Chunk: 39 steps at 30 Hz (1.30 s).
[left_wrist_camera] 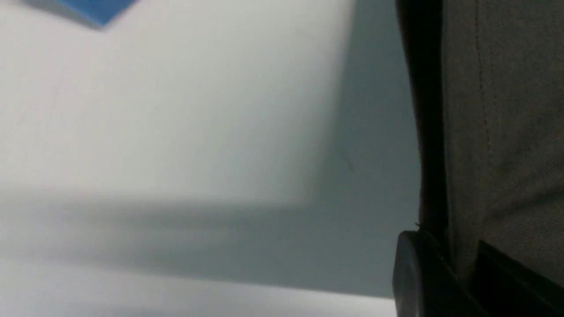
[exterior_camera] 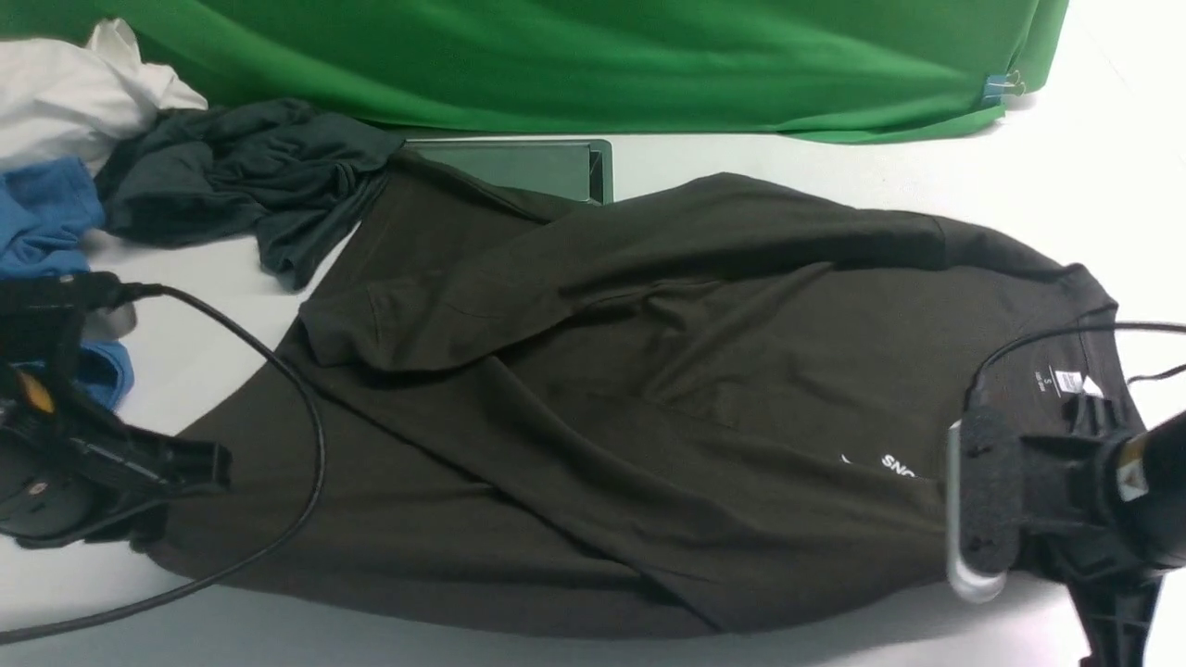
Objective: Fold a long-sleeved shirt on a white desktop.
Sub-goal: 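Fold the black garment in half by bringing its near edge over to the far edge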
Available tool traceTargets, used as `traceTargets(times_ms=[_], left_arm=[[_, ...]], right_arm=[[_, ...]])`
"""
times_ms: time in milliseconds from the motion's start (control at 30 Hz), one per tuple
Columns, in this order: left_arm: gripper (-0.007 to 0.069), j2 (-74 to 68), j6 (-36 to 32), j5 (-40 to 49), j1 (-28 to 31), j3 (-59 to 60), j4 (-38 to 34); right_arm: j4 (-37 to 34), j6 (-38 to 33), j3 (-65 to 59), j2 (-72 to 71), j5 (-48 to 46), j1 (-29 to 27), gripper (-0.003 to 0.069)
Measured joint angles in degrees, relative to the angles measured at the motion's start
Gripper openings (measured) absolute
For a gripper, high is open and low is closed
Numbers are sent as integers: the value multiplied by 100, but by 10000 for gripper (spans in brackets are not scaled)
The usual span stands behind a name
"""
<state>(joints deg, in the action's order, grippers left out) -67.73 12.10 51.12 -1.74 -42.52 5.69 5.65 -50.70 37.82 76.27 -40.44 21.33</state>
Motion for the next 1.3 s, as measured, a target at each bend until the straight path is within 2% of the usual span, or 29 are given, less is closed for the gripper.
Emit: traceTargets(times_ms=[167,300,400,567,667,800,1033,1100,1200,1300], left_arm=[[36,517,0,262,0,0,0],[36,736,-49,29,0,-12,5],[36,697,-181,-157,0,-106,-5],[36,-4,-524,-433,0,-914,-106],[36,-653,-683,-433,0,-1590,-112],[36,-2016,-939,-433,0,-3067,-112],[42,-4421,-1033,-858,0,-5431,-223],[56,-5043,-1033,-1091,-5,-5877,-237],[127,-5884,-1033,-1371,-6,-6438,-237],[272,-6333,-1016,-1409,-6,-6742,-237]], right_arm=[[0,516,0,-735,-385,0,20],[0,782,115,-1140,-503,0,20],[11,907,285,-1175,-515,0,20],[64,1159,1021,-682,-297,-88,20],[64,1263,1465,-185,-98,-334,20],[9,1246,2500,933,45,-886,20],[-267,845,4072,2676,725,-1218,20],[-281,845,4300,3174,938,-1218,28],[-281,1124,4461,3783,1065,-1218,90],[-289,1668,4489,4065,1075,-1218,227]])
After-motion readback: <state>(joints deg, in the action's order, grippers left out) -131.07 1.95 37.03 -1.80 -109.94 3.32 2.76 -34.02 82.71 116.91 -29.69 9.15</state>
